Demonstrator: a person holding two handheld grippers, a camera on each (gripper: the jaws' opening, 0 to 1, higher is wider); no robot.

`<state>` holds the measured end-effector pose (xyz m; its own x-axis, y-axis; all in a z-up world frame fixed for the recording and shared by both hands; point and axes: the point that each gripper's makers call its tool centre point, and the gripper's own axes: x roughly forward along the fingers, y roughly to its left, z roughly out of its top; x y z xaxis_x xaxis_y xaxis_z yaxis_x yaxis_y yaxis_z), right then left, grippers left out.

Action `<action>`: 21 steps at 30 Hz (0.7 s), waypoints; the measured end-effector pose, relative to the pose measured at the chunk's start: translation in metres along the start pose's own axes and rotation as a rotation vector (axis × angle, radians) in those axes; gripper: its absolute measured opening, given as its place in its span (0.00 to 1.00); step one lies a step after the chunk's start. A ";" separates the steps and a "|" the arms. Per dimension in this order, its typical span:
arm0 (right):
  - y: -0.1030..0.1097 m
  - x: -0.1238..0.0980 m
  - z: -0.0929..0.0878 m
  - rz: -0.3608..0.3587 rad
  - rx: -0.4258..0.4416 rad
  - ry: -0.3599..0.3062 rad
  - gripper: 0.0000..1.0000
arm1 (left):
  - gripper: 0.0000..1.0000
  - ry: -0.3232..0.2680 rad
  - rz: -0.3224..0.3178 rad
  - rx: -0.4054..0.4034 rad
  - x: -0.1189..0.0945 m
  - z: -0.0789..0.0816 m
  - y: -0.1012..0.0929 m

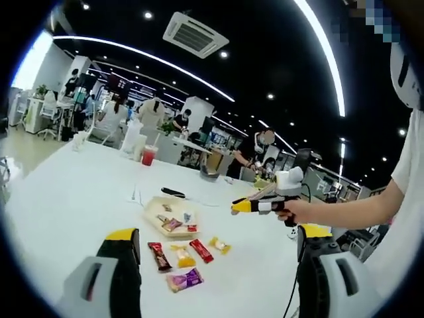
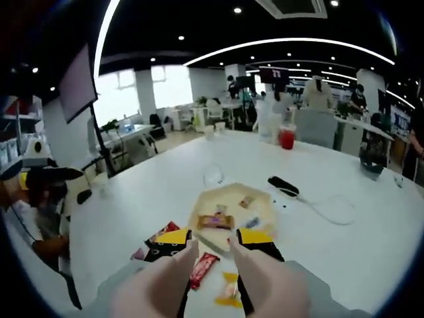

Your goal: Place the target food into the container with the food tongs after gripping and lifting it, then release it inside without dropping or visibly crushing the food.

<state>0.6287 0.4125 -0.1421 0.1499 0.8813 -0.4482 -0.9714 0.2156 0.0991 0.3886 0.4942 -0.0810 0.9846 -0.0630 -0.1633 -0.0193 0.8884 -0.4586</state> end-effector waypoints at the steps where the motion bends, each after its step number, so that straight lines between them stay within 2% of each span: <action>1: -0.001 -0.002 0.000 -0.002 0.004 -0.006 0.26 | 0.99 -0.005 -0.031 -0.012 0.002 -0.001 -0.004; 2: -0.001 -0.003 -0.002 -0.005 0.028 -0.005 0.26 | 0.99 0.032 -0.023 -0.050 0.003 -0.008 -0.003; 4: 0.005 -0.006 -0.004 0.005 0.052 -0.009 0.26 | 0.99 0.013 -0.015 -0.008 0.001 -0.002 -0.006; 6: 0.008 -0.006 -0.007 0.010 0.040 -0.001 0.26 | 0.99 0.022 -0.019 -0.015 -0.001 0.000 -0.010; 7: 0.007 -0.007 -0.011 0.008 0.017 0.003 0.26 | 0.99 -0.007 -0.015 -0.017 -0.004 0.005 -0.011; 10: 0.007 -0.009 -0.015 0.003 0.036 -0.007 0.26 | 0.99 -0.063 -0.020 -0.018 -0.003 0.009 -0.010; 13: 0.016 -0.008 -0.021 0.019 0.059 0.004 0.26 | 0.99 -0.042 -0.017 -0.010 -0.005 0.006 -0.010; 16: 0.024 -0.005 -0.026 0.043 0.013 0.027 0.26 | 0.99 -0.071 -0.004 0.029 -0.009 0.009 -0.011; 17: 0.028 -0.005 -0.026 0.054 0.008 0.022 0.26 | 0.99 -0.098 0.005 0.034 -0.012 0.012 -0.009; 21: 0.042 -0.006 -0.026 0.068 0.019 0.014 0.26 | 0.99 -0.110 0.009 0.023 -0.011 0.007 -0.003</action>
<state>0.5826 0.4051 -0.1586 0.0808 0.8883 -0.4521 -0.9756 0.1634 0.1469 0.3793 0.4951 -0.0716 0.9975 -0.0057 -0.0698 -0.0254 0.8991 -0.4369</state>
